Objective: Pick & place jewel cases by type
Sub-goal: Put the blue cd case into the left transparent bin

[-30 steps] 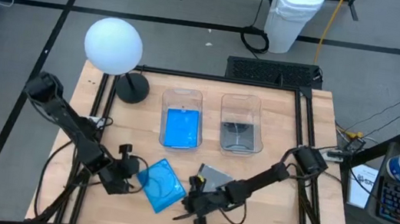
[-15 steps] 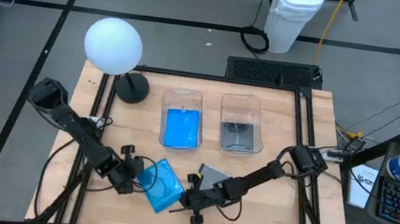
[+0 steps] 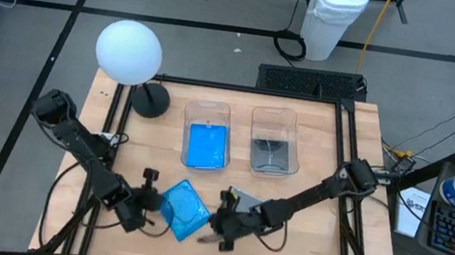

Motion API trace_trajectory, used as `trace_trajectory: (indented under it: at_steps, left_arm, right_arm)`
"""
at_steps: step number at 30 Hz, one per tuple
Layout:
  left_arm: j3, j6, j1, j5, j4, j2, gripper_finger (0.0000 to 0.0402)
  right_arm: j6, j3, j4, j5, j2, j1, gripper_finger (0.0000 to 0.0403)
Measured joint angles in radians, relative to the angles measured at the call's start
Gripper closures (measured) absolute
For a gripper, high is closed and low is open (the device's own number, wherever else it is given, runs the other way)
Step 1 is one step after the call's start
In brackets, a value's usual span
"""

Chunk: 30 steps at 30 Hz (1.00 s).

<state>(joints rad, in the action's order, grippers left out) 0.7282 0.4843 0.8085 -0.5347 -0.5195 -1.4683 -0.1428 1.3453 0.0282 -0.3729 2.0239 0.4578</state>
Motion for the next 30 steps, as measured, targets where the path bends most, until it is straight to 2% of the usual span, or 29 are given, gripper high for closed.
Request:
trace_trajectory:
  at_steps: [6, 11, 14, 20, 25, 30]
  left_arm:
    - [0.037, -0.16, 0.081, -0.047, 0.069, -0.084, 0.0386]
    - [0.092, -0.218, 0.113, 0.005, 0.03, -0.177, 0.0379]
    - [0.137, -0.221, 0.115, 0.017, -0.003, -0.216, 0.0357]
    - [0.193, -0.343, 0.119, 0.018, -0.037, -0.291, 0.0293]
    - [0.199, -0.378, 0.12, -0.064, -0.045, -0.353, 0.0257]
    - [0.199, -0.378, 0.119, -0.135, -0.051, -0.386, 0.0249]
  right_arm:
    - [-0.08, 0.0, -0.002, 0.141, 0.008, -0.079, 0.0403]
    - [-0.136, -0.04, 0.009, 0.143, 0.009, -0.121, 0.0403]
    - [-0.16, -0.054, 0.01, 0.157, 0.01, -0.138, 0.0403]
    - [-0.226, -0.109, 0.136, 0.305, 0.009, -0.191, 0.0403]
    - [-0.242, -0.135, 0.157, 0.349, 0.008, -0.21, 0.0403]
    - [-0.282, -0.166, 0.165, 0.365, 0.008, -0.216, 0.0403]
